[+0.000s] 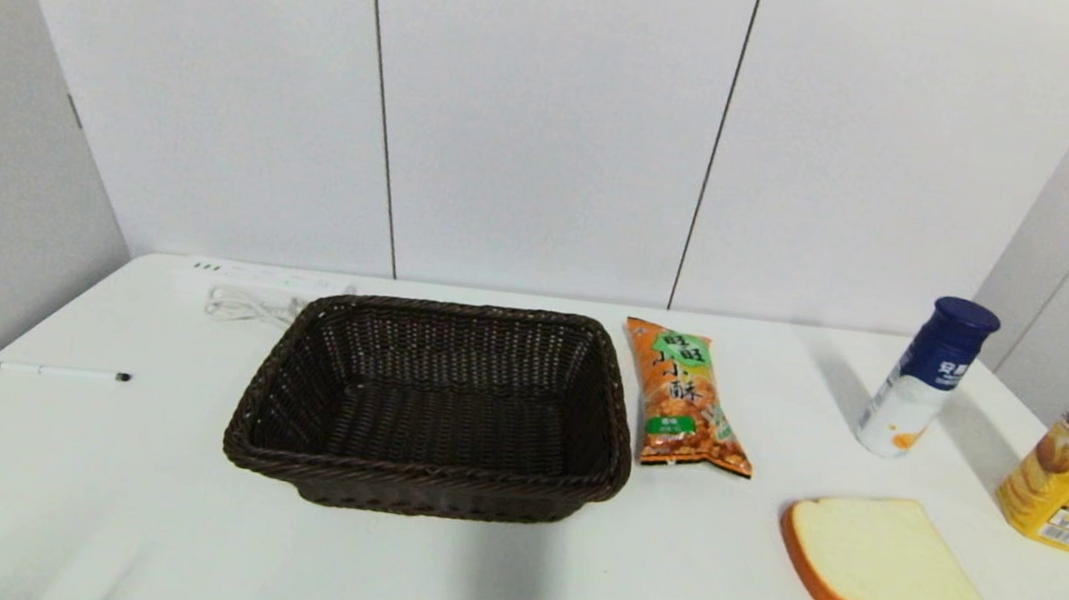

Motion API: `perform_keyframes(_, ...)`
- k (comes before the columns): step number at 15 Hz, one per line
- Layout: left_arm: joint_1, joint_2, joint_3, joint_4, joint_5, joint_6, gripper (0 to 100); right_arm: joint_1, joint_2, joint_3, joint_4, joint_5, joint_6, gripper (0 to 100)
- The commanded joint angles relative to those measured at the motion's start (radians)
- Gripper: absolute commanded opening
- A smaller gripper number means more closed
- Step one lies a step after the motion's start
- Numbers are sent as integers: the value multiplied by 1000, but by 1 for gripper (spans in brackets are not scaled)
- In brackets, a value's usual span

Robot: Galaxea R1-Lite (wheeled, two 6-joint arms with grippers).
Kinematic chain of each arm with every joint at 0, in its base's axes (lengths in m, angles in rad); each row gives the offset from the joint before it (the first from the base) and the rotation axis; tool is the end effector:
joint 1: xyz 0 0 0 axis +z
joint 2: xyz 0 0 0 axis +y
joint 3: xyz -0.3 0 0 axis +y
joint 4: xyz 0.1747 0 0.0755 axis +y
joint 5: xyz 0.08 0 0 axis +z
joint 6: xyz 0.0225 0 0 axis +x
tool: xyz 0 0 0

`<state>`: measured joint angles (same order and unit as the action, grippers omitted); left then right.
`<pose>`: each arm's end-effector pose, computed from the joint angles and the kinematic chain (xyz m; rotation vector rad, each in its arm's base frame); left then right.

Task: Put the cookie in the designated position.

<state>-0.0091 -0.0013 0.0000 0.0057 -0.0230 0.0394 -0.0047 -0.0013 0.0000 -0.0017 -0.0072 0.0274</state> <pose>-0.0229 -0.0003 0.0749 0.0394 0.0038 -0.0322 -0.0229 -0.0001 0.0756 0.0274 -0.0032 -0.0119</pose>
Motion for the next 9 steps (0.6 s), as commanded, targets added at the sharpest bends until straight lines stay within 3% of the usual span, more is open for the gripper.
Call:
perform_keyframes(1,0,0,0,0,0,1,100,0,20,-18,-1,6,-11,100)
perform_keyframes(7,0,0,0,0,0,2,100,46,460,-393,-83,50,-46,100)
perform_keyframes(9,0,0,0,-1,0,2,100,111,609,-534,-84,125,-64,100)
